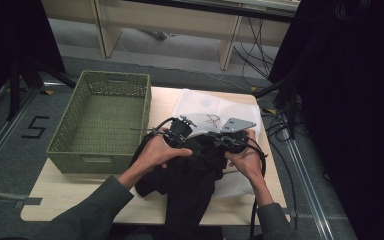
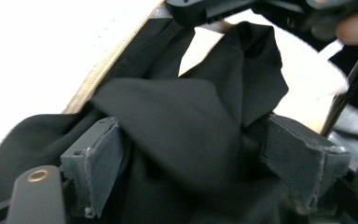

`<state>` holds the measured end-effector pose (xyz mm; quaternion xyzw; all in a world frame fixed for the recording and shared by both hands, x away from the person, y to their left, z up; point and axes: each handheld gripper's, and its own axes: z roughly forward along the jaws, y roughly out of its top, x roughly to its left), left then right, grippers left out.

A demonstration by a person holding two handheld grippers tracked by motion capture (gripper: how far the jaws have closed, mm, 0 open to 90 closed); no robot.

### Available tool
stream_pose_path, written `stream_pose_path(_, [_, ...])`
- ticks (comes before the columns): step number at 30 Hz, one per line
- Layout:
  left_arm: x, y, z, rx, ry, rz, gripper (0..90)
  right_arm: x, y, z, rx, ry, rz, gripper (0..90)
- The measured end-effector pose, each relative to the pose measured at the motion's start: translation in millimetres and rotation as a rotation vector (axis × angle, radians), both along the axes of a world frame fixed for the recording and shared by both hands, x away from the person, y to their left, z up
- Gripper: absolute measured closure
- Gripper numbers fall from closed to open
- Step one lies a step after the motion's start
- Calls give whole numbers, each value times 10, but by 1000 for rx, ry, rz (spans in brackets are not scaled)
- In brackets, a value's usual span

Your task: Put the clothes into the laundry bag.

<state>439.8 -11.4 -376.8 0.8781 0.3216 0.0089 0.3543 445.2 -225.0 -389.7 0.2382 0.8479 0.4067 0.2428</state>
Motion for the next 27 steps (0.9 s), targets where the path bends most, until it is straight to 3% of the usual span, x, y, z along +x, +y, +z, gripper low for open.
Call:
stream_pose_path(1, [-32, 21, 25, 12, -9, -6, 199, 1, -3, -1, 2, -1, -2, 893])
stream_pose_path(2, [-85, 29, 36, 0, -13, 1, 198, -4, -6, -4, 13, 17, -8, 892])
stream_pose_path(5, [-228, 68, 86, -4, -35, -7, 194, 10, -15, -11, 12, 10, 0, 893])
stream_pose_path(6, [-326, 127, 134, 32, -74, -55, 193, 10, -15, -12, 12, 11, 0, 892])
stream_pose_path(7, [-326, 127, 134, 32, -74, -55, 193, 10, -15, -12, 12, 11, 0, 892])
stream_pose_path(8, [-447, 162, 175, -22, -104, -33, 194, -2, -8, -15, 19, 19, -11, 893])
stream_pose_path(9, [-514, 161, 174, -48, -106, -20, 198, -1, -7, -14, 17, 20, -10, 892])
stream_pose_path(12, [-645, 206, 155, -5, -139, -39, 198, -4, -6, -9, 13, 19, -10, 893])
stream_pose_path(13, [-741, 245, 81, 28, -135, -46, 173, -3, -11, -8, 11, 14, -8, 893])
stream_pose_path(14, [-741, 245, 81, 28, -135, -46, 167, -3, -11, -8, 11, 14, -8, 893])
stream_pose_path(16, [-831, 320, -139, 83, -138, -39, 160, -8, -4, -17, 18, 24, -15, 893])
stream_pose_path(17, [-849, 332, -234, 88, -125, -15, 147, -7, -3, -17, 14, 23, -12, 893])
stream_pose_path(18, [-849, 332, -234, 88, -125, -15, 151, -7, -3, -17, 14, 23, -12, 893])
stream_pose_path(19, [-888, 327, -424, 92, -104, 23, 150, 2, -2, -13, 7, 22, -2, 893])
stream_pose_path(20, [-888, 327, -424, 92, -104, 23, 148, 2, -2, -13, 6, 23, -3, 893])
stream_pose_path(21, [-924, 282, -617, 146, -107, 49, 150, 2, 1, -15, 4, 24, -4, 893])
stream_pose_path(22, [-924, 282, -617, 146, -107, 49, 149, 2, 1, -15, 4, 24, -4, 893])
stream_pose_path(23, [-944, 227, -789, 158, -102, 62, 148, -2, 5, -18, 7, 20, -13, 893])
stream_pose_path(26, [-965, 148, -1017, 172, -137, -1, 130, 4, 13, -19, -5, 15, 0, 892])
stream_pose_path(27, [-965, 148, -1017, 172, -137, -1, 107, 2, 13, -20, -5, 18, 0, 893])
